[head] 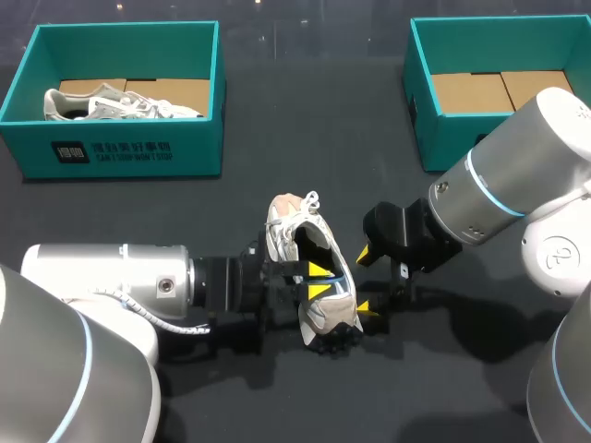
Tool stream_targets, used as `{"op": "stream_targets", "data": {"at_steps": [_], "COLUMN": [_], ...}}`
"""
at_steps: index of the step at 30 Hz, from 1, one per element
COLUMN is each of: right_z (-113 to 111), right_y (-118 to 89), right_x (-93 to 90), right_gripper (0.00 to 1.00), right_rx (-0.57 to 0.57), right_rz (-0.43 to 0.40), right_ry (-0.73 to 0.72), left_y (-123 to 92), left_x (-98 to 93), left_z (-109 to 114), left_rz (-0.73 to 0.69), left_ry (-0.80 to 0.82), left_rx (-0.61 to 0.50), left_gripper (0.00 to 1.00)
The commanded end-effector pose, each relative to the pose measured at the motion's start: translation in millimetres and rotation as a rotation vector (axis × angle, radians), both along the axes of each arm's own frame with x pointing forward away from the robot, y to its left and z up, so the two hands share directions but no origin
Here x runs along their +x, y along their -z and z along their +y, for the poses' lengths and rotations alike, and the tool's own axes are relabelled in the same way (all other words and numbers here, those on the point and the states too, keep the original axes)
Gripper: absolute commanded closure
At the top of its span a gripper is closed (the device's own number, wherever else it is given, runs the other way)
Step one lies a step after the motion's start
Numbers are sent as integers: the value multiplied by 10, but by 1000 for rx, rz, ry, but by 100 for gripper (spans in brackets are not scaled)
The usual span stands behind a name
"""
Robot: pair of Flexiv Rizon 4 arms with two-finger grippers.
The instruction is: Take the shoe out of the shoebox, open the shoe tongue, remove and reinsert the insole, then place the shoe into the shoebox
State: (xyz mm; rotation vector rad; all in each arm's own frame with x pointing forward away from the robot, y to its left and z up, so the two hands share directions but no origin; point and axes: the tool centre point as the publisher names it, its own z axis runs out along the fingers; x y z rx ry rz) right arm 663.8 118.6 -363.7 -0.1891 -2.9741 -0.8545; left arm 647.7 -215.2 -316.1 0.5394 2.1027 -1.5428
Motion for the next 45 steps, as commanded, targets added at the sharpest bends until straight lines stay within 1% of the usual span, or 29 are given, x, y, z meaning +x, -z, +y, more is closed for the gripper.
{"op": "stream_targets", "data": {"at_steps": [1, 9, 11, 13, 14, 15, 16, 17, 19, 23, 29, 31, 37, 41, 45], "right_z": [0, 0, 0, 0, 0, 0, 0, 0, 0, 0, 0, -20, -138, -227, -392], "right_y": [6, 6, 6, 6, 6, 6, 6, 6, 6, 6, 6, -37, -190, -242, -289], "right_x": [-6, -6, -6, -6, -6, -6, -6, -6, -6, -6, -6, -10, -49, -69, -116], "right_gripper": [0, 0, 0, 0, 0, 0, 0, 0, 0, 0, 0, 0, 0, 0, 0], "right_rx": [1, 1, 1, 1, 1, 1, 1, 1, 1, 1, 1, 2, -2, -26, -53], "right_rz": [-1, -1, -1, -1, -1, -1, -1, -1, -1, -1, -1, -5, -3, 7, 23], "right_ry": [0, 0, 0, 0, 0, 0, 0, 0, 0, 0, 0, 3, 4, 1, 3], "left_y": [81, 285, 263, 189, 142, 96, 53, 9, -74, -184, -238, -268, -369, -432, -520], "left_x": [70, 152, 135, 80, 52, 24, 5, -14, -37, -53, -21, -11, 15, 24, 55], "left_z": [-74, -72, -60, -47, -40, -30, -17, -3, 32, 120, 262, 313, 439, 520, 593], "left_rz": [10, 45, 48, 41, 45, 44, 40, 39, 40, 39, 60, 65, 63, 58, 42], "left_ry": [11, 3, 10, 39, 55, 67, 78, 88, 107, 130, 162, 178, 241, 295, 336], "left_rx": [42, 94, 95, 93, 83, 81, 84, 81, 80, 99, 145, 160, 231, 298, 363], "left_gripper": [100, 100, 100, 100, 89, 75, 65, 59, 55, 53, 53, 53, 53, 54, 55]}}
